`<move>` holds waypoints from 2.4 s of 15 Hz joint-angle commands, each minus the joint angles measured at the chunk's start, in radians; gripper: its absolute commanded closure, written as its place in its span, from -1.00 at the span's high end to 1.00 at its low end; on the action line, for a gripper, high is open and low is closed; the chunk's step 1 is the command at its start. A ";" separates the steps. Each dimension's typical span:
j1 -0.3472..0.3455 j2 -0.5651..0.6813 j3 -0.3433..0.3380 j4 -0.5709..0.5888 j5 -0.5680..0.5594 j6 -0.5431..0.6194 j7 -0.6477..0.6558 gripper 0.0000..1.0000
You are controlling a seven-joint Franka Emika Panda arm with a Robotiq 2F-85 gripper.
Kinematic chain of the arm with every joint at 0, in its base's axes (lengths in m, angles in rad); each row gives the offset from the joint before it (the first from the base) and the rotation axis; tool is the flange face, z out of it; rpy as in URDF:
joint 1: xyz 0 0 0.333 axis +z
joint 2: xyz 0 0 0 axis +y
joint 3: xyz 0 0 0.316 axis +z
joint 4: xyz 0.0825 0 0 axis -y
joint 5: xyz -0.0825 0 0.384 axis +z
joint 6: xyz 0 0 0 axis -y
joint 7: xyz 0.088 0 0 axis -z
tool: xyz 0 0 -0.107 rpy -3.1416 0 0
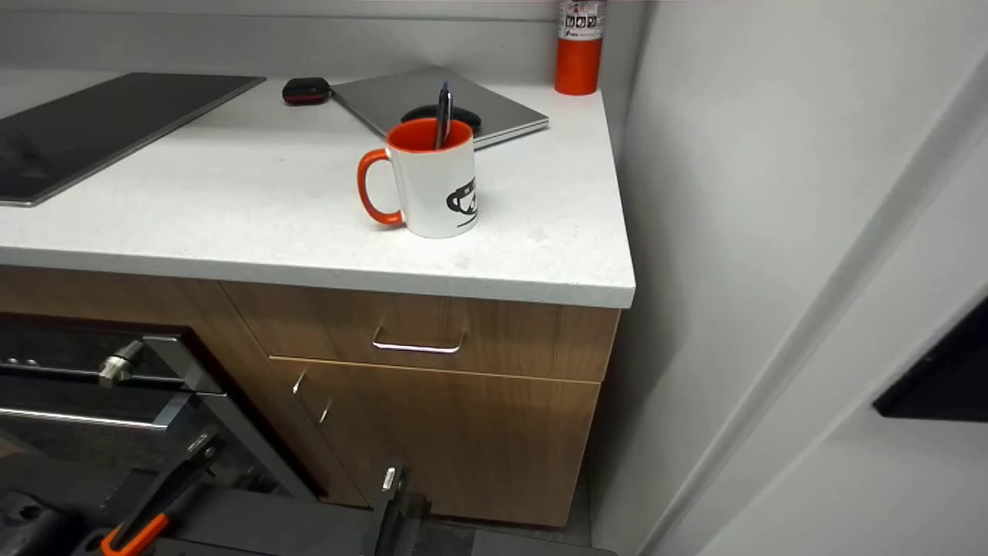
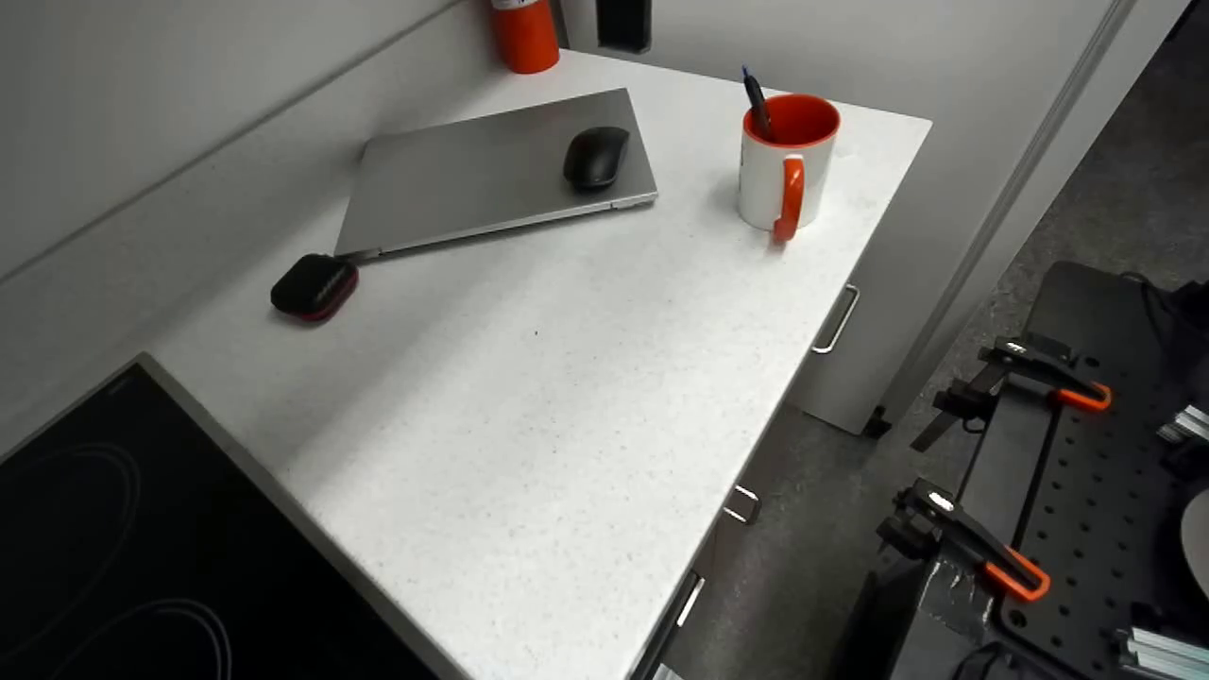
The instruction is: Remove then pen from the cup
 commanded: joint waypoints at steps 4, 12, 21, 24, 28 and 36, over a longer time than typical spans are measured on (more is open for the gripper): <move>-0.060 0.066 -0.041 -0.045 -0.064 0.106 0.013 1.00; -0.173 0.139 -0.131 -0.132 -0.187 0.227 0.071 1.00; -0.184 0.222 -0.138 -0.092 -0.183 0.250 0.124 1.00; -0.184 0.271 -0.140 -0.060 -0.178 0.259 0.159 1.00; -0.182 0.330 -0.147 -0.021 -0.162 0.266 0.189 0.45; -0.188 0.312 -0.171 -0.022 -0.126 0.256 0.196 -0.80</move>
